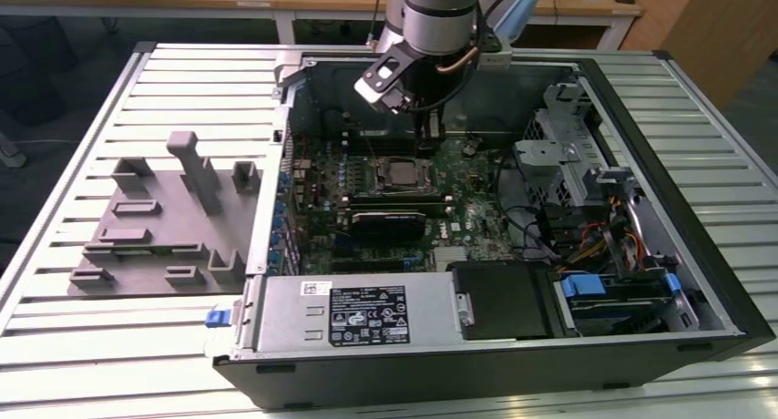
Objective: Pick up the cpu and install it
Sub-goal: 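Close the cpu cover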
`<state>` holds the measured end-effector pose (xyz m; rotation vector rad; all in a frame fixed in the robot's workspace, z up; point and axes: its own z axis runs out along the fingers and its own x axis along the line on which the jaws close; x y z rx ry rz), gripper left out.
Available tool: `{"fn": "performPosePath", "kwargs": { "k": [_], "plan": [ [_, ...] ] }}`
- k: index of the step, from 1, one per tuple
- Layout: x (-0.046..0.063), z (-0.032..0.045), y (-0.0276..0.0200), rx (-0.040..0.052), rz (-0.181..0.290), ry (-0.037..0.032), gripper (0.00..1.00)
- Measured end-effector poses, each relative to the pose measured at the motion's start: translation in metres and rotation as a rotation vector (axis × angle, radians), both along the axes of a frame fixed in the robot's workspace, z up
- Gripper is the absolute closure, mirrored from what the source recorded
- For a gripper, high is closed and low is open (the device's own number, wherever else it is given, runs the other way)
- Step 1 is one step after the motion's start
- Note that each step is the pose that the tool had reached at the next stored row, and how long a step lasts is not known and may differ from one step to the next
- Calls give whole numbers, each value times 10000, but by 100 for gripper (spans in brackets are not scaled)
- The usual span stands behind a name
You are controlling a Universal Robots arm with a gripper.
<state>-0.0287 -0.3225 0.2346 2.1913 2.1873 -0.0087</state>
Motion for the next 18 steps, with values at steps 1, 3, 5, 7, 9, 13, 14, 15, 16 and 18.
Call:
{"fn": "performPosePath", "kwargs": {
  "k": [1,3,5,7,9,13,14,15,16,18],
  "plan": [
    [-11,-4,0,0,0,-1,89],
    [-34,-10,-1,-1,-1,0,89],
    [-54,-16,-2,0,0,-2,89],
    [-60,-19,-3,0,0,-2,89],
    [-61,-19,-3,0,2,-2,89],
    [-62,-19,-2,0,80,-2,89],
    [-62,-19,-3,0,178,-2,89],
    [-62,-19,-3,0,292,-2,89],
    [-62,-19,-3,0,425,-2,89],
    [-62,-20,-3,0,720,-2,89]
  ]
}}
